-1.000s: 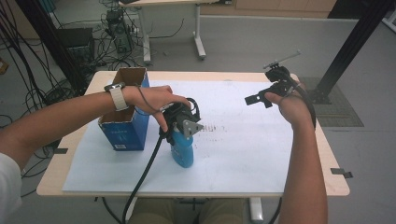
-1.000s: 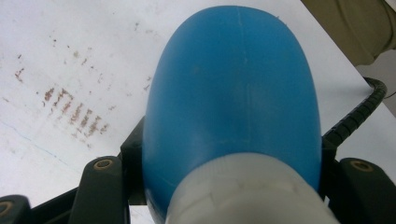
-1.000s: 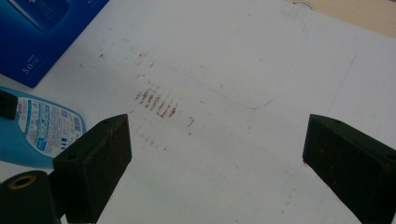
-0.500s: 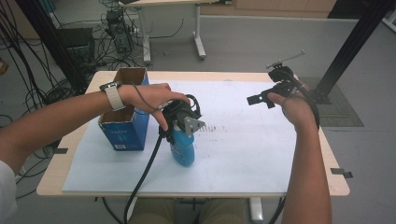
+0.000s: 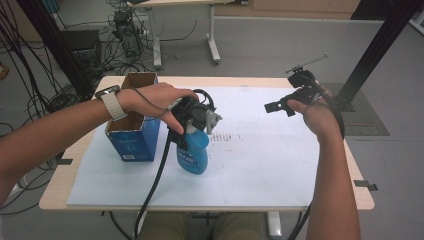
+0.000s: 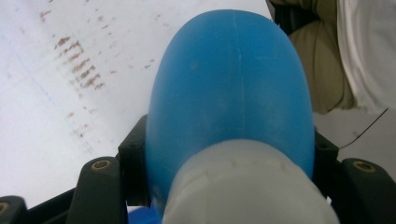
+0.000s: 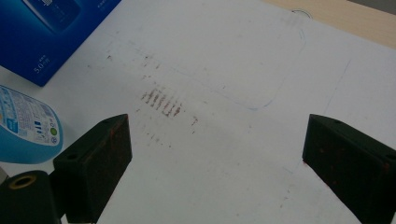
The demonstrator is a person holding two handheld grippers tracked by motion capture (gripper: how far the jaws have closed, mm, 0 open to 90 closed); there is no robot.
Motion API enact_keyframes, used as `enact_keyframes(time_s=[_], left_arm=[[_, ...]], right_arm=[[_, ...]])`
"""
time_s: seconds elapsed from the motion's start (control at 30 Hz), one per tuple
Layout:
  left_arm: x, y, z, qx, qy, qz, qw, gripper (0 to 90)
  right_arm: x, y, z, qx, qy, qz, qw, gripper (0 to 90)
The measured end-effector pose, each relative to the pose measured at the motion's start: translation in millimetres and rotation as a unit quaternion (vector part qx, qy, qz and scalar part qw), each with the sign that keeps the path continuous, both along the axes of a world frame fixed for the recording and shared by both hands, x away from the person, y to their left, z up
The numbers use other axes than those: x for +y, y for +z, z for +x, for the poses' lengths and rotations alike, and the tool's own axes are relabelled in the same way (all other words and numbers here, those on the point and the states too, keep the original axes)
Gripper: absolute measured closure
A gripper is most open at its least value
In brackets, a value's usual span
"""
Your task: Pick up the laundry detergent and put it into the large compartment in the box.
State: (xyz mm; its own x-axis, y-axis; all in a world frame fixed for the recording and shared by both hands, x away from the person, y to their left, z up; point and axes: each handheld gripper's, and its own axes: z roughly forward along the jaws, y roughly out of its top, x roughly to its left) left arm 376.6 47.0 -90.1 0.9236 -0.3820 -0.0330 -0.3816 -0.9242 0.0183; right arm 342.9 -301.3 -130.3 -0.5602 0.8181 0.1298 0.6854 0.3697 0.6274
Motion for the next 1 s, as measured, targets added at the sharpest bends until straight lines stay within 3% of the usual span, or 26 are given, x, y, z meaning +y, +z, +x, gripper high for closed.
enact_keyframes(time_s=[0.03,0.07,0.2,0.37,0.53,0.63,0.67,0.7,0.77,0.8,0.83,0.93,0.97,1.0], left_arm=[[1.1,5.7,-0.7,-0.001,0.022,-0.001,0.9998,37.4],[1.1,5.7,-0.7,-0.001,0.022,-0.001,0.9998,37.3],[6.0,23.9,-4.9,-0.01,0.066,-0.008,0.9978,37.4],[6.4,36.9,-9.8,-0.014,0.093,-0.004,0.9956,37.4],[5.2,49.5,-19.0,-0.026,0.134,0.01,0.9907,37.4],[6.9,56.1,-18.7,-0.025,0.164,0.011,0.9861,37.4],[6.9,56.1,-18.7,-0.025,0.164,0.011,0.9861,37.4],[8.8,60.3,-17.2,-0.024,0.189,0.012,0.9816,37.4],[11.7,63.9,-15.0,-0.022,0.209,0.011,0.9775,37.4],[11.7,63.9,-15.0,-0.022,0.209,0.011,0.9775,37.4],[13.6,68.3,-15.2,-0.022,0.226,0.01,0.9738,37.4],[14.3,75.9,-15.5,-0.023,0.252,0.011,0.9675,37.4],[14.3,75.9,-15.5,-0.023,0.252,0.011,0.9675,37.4],[15.6,81.6,-15.2,-0.022,0.266,0.01,0.9637,37.4]], right_arm=[[0.3,0.4,0.6,0.0,0.001,-0.001,1.0,8.0],[0.3,0.4,0.6,0.0,0.001,-0.001,1.0,8.0],[1.7,0.0,1.2,-0.002,0.001,-0.001,1.0,8.5],[2.0,-0.7,1.5,-0.004,0.004,0.003,1.0,8.6],[4.0,-0.2,3.7,-0.005,0.013,0.002,0.9999,8.6],[4.2,1.0,4.6,-0.006,0.016,0.002,0.9999,8.7],[4.2,1.0,4.6,-0.006,0.016,0.002,0.9999,8.7],[3.7,1.7,3.4,-0.013,0.016,0.004,0.9998,8.7],[2.5,2.0,2.2,-0.017,0.016,0.008,0.9997,8.6],[1.9,2.6,1.6,-0.019,0.017,0.007,0.9996,8.7],[0.8,2.7,1.0,-0.021,0.017,0.008,0.9996,8.6],[-1.5,3.0,0.4,-0.023,0.016,0.01,0.9996,8.6],[-2.4,2.9,0.2,-0.023,0.015,0.011,0.9995,8.6],[-3.0,2.9,0.5,-0.023,0.016,0.011,0.9996,8.6]])
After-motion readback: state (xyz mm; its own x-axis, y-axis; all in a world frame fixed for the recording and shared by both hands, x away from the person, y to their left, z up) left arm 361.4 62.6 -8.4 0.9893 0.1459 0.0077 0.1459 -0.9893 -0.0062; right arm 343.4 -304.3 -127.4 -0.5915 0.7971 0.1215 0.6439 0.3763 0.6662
